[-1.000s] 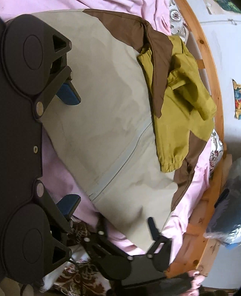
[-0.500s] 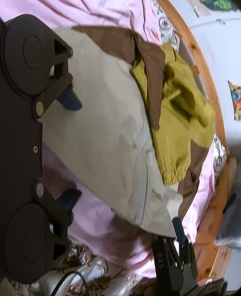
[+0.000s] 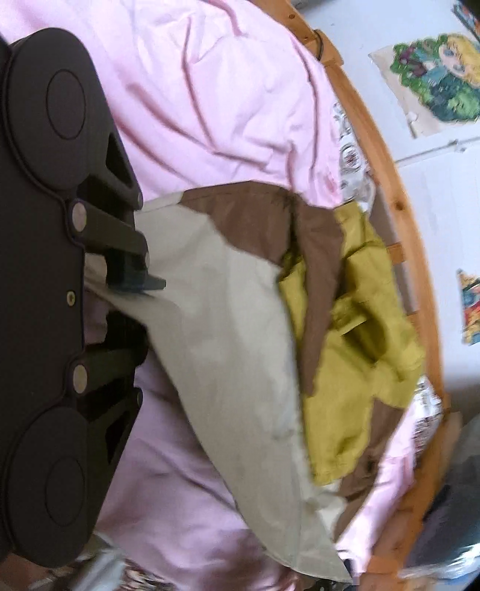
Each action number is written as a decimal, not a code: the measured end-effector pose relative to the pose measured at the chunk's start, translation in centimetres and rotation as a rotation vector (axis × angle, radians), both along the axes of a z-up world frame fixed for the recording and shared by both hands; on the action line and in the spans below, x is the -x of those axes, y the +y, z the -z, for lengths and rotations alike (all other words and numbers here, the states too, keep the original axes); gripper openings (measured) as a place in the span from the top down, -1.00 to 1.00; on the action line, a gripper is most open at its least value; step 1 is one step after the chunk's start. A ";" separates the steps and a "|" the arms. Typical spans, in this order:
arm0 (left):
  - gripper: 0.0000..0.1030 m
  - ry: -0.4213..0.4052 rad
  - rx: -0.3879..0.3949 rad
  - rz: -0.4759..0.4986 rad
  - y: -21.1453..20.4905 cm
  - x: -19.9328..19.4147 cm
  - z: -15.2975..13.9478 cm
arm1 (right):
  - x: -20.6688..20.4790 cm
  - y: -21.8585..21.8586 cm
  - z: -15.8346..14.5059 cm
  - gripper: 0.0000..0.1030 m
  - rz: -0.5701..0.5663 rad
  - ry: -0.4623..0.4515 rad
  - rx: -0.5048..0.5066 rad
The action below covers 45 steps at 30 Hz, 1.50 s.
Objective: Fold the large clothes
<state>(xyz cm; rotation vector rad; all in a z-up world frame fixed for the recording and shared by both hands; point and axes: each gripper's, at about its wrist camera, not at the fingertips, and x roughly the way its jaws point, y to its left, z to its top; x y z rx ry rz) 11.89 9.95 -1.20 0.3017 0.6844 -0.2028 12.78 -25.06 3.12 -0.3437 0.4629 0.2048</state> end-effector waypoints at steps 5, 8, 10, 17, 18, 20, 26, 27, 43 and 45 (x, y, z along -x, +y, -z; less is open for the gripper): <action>0.99 -0.101 0.081 -0.020 0.3 -0.1 -3.7 | -0.2 -1.4 -2.0 0.93 0.057 -0.024 -0.092; 1.00 -0.156 0.124 -0.019 0.4 0.8 -5.9 | 0.7 -1.9 -3.5 0.97 0.093 -0.068 -0.133; 1.00 -0.180 0.152 -0.015 0.7 1.9 -7.0 | 2.1 -2.1 -4.6 0.98 0.111 -0.107 -0.152; 1.00 -0.253 0.249 0.014 2.3 8.6 -11.1 | 9.6 -2.4 -9.0 0.98 0.140 -0.236 -0.194; 1.00 -0.257 0.264 0.015 2.6 9.6 -11.7 | 10.8 -2.4 -9.7 0.98 0.135 -0.242 -0.198; 1.00 -0.259 0.295 0.015 3.1 11.5 -12.7 | 13.2 -2.3 -11.1 0.98 0.124 -0.270 -0.185; 1.00 -0.280 0.350 0.015 3.8 13.3 -16.1 | 16.2 -1.3 -15.4 0.98 0.084 -0.349 -0.125; 1.00 -0.280 0.357 0.014 3.9 12.8 -16.4 | 15.7 -1.0 -15.9 0.98 0.075 -0.353 -0.121; 0.98 -0.091 0.249 -0.060 2.2 -14.3 -13.2 | -10.6 2.4 -11.6 0.98 0.066 -0.265 0.113; 0.97 -0.058 0.245 -0.077 2.4 -18.0 -11.5 | -13.5 2.3 -10.1 0.98 0.079 -0.226 0.126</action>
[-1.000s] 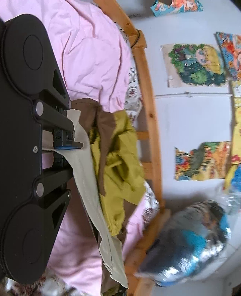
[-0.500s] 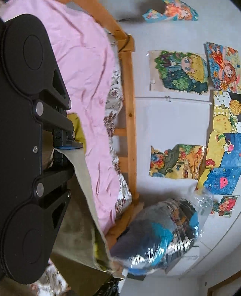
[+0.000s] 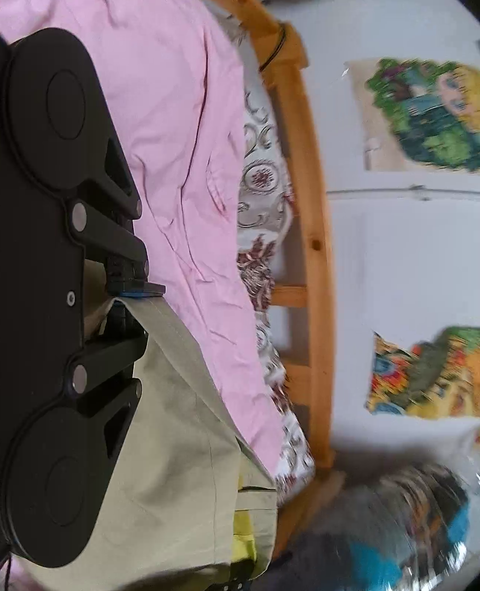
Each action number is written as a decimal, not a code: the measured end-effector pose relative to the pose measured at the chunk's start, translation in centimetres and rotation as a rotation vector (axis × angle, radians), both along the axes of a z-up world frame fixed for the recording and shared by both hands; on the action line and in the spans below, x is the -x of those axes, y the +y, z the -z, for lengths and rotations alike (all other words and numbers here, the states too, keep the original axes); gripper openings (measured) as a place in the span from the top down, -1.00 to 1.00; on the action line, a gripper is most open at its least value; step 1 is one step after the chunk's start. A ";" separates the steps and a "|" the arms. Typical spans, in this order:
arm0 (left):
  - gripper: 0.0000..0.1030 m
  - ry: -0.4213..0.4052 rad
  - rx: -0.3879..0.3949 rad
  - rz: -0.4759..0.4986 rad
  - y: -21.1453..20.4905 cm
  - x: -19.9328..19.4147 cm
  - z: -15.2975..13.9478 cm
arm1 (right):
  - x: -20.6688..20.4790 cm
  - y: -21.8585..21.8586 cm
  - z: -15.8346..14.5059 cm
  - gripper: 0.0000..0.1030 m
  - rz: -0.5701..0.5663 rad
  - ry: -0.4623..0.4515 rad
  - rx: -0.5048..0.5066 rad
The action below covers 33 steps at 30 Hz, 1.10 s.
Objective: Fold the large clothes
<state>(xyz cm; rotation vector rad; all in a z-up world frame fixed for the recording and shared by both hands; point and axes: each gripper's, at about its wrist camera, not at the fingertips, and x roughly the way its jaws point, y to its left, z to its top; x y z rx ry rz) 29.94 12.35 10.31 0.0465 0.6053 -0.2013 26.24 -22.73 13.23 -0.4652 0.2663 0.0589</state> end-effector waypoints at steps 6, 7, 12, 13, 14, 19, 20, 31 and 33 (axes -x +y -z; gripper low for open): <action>0.97 0.141 0.066 -0.064 0.6 -8.4 6.3 | -7.6 -0.6 5.2 0.97 0.023 0.137 -0.018; 0.96 0.168 0.084 -0.075 0.7 -9.4 7.4 | -8.6 -0.6 6.2 0.96 0.026 0.160 -0.014; 0.49 0.252 0.177 -0.087 2.2 -11.5 9.9 | -11.3 -2.1 9.1 0.62 0.003 0.250 -0.079; 0.20 0.248 0.208 -0.087 2.8 -11.6 9.7 | -11.2 -2.9 8.9 0.28 -0.017 0.260 -0.121; -0.13 0.235 0.246 -0.086 3.6 -11.5 9.3 | -10.9 -3.6 8.6 0.09 -0.032 0.256 -0.158; -0.80 0.109 0.343 -0.123 6.2 -9.9 6.6 | -8.7 -7.7 5.1 -0.83 -0.127 0.244 -0.300; -0.82 0.096 0.350 -0.120 6.5 -9.3 6.1 | -8.2 -8.4 4.7 -0.87 -0.157 0.264 -0.322; -0.37 0.161 -0.050 0.003 1.5 -5.0 9.3 | -5.3 -2.8 9.2 0.23 -0.312 0.513 -0.004; 0.25 0.170 -0.082 -0.058 1.6 -5.6 10.2 | -6.4 -3.3 9.4 0.85 -0.251 0.510 -0.050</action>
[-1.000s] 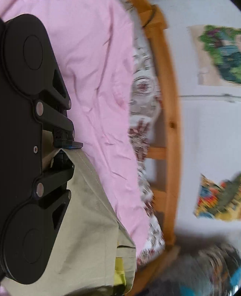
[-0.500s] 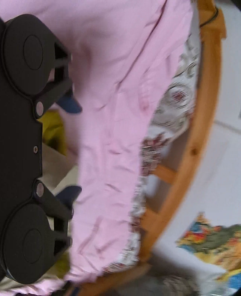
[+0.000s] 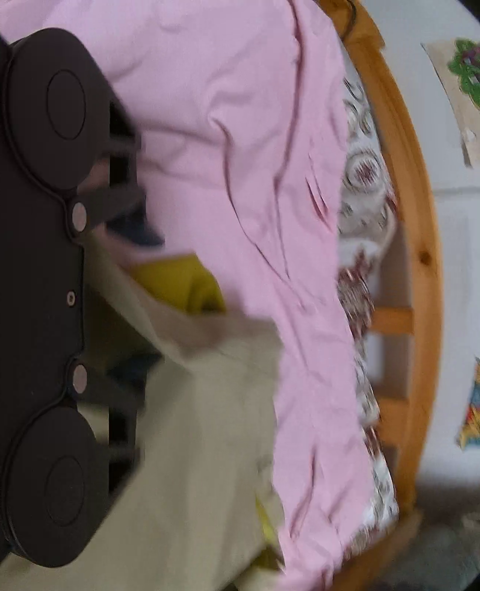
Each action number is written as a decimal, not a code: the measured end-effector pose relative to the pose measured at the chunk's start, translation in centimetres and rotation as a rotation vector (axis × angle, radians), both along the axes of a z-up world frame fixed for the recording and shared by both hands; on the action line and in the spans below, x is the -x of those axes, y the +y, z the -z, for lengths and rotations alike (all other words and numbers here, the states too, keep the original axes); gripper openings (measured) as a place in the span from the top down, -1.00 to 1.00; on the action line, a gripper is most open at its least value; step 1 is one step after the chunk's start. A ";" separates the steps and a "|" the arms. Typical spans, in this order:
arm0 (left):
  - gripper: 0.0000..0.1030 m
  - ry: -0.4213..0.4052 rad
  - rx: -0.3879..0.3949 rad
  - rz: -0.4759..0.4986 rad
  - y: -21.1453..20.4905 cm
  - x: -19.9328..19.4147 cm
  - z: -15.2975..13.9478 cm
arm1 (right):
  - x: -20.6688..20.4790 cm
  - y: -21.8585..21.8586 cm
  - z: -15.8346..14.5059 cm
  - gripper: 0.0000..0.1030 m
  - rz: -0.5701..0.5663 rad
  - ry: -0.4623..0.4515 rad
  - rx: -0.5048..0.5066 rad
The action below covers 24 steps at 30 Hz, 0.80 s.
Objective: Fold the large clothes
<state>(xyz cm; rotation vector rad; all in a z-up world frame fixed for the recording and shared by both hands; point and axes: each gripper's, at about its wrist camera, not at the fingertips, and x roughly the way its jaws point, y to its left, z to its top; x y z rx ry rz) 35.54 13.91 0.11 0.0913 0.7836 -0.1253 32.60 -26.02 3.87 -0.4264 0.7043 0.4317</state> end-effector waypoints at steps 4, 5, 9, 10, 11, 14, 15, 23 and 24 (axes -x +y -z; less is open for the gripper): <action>0.92 -0.054 0.085 -0.075 1.3 -0.5 0.4 | -0.9 -2.7 -1.9 0.95 0.151 -0.103 -0.095; 0.95 -0.082 0.076 -0.088 1.3 -0.3 0.3 | -1.2 -3.5 -2.4 0.95 0.189 -0.124 -0.122; 0.95 -0.130 0.102 -0.116 2.0 -0.1 0.3 | -2.8 -5.7 -2.8 0.95 0.279 -0.164 -0.188; 0.95 -0.113 0.111 -0.121 2.2 -0.4 0.7 | -3.2 -5.8 -2.2 0.95 0.286 -0.152 -0.188; 0.94 -0.083 0.124 -0.130 2.5 -1.0 1.4 | -3.7 -5.5 -1.3 0.95 0.292 -0.138 -0.168; 0.74 -0.021 0.134 -0.138 2.4 -1.8 3.0 | -5.2 -5.5 2.0 0.93 0.362 -0.064 -0.139; 0.66 -0.018 0.140 -0.147 2.4 -1.8 3.2 | -5.4 -5.8 2.7 0.84 0.394 -0.058 -0.146; -0.67 -0.101 0.325 -0.288 5.7 1.1 0.3 | -2.6 -7.4 0.3 -0.73 0.553 -0.206 -0.170; -0.72 -0.115 0.329 -0.300 5.5 1.6 -0.3 | -2.0 -6.9 -0.5 -0.80 0.538 -0.234 -0.156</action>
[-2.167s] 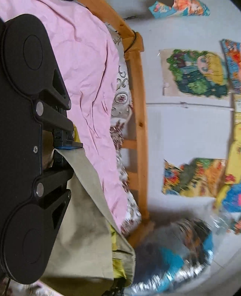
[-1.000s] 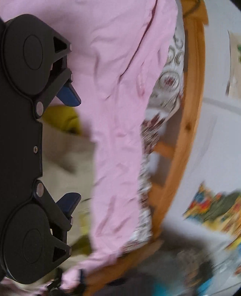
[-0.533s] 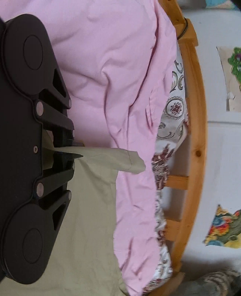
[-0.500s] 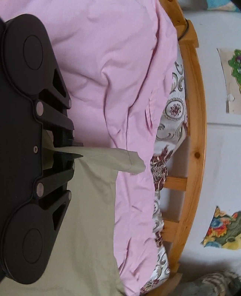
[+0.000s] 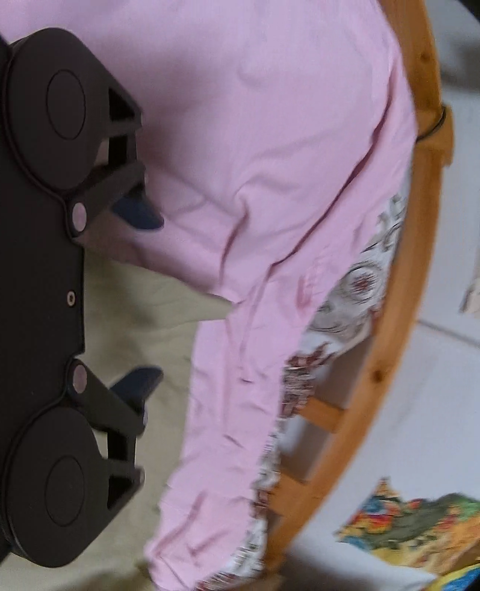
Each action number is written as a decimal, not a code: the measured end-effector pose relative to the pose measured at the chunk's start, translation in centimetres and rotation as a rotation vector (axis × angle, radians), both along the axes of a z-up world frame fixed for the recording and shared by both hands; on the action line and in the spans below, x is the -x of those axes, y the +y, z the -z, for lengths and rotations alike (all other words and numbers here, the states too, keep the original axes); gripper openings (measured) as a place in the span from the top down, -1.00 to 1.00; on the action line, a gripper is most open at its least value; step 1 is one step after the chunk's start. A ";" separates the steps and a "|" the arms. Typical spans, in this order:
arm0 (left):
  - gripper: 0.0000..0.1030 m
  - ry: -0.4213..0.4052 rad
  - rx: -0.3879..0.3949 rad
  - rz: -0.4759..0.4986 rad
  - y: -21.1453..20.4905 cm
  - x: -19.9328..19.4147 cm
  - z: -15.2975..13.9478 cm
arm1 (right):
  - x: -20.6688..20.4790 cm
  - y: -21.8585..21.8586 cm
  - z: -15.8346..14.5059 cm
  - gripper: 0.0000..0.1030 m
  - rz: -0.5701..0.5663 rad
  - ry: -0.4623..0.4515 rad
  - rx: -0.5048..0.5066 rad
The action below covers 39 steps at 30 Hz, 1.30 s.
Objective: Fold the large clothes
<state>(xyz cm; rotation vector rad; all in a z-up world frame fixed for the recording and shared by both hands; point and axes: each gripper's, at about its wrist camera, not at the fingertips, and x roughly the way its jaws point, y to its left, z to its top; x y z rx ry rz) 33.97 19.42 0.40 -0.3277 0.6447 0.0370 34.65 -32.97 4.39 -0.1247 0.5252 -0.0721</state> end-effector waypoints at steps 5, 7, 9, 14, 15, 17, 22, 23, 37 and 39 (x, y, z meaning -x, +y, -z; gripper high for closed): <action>-0.96 -0.139 -0.057 -0.028 -1.9 6.3 -2.8 | 5.0 6.9 -2.6 -0.99 -0.126 -0.087 0.114; -0.98 -0.196 -0.094 -0.028 -3.2 9.6 -3.1 | 6.7 10.6 -2.3 -0.99 -0.216 -0.113 0.112; -0.98 -0.220 -0.151 -0.029 -4.6 12.3 -3.0 | 7.9 14.4 -0.9 -0.99 -0.299 -0.115 0.116; -0.98 -0.183 -0.192 0.011 -6.1 16.3 -2.0 | 8.7 21.3 4.4 -0.99 -0.365 -0.182 0.262; -0.98 -0.171 -0.180 0.015 -6.1 16.6 -1.7 | 8.6 21.8 5.2 -0.99 -0.348 -0.198 0.278; -0.98 -0.136 -0.156 0.014 -5.9 17.6 -1.1 | 7.8 22.1 6.5 -0.99 -0.314 -0.205 0.277; -0.98 -0.142 -0.148 0.036 -5.8 19.9 0.0 | 4.1 22.3 9.6 -0.99 -0.255 -0.080 0.263; -0.98 -0.147 -0.132 0.041 -5.8 20.3 0.1 | 3.6 22.5 9.7 -0.99 -0.250 -0.071 0.267; -0.99 0.023 0.191 -0.047 -4.7 17.7 5.6 | 11.3 19.8 5.7 -0.99 -0.326 -0.110 0.127; -0.99 0.028 0.242 -0.050 -4.5 16.9 6.2 | 11.6 20.0 7.2 -0.99 -0.317 -0.108 0.121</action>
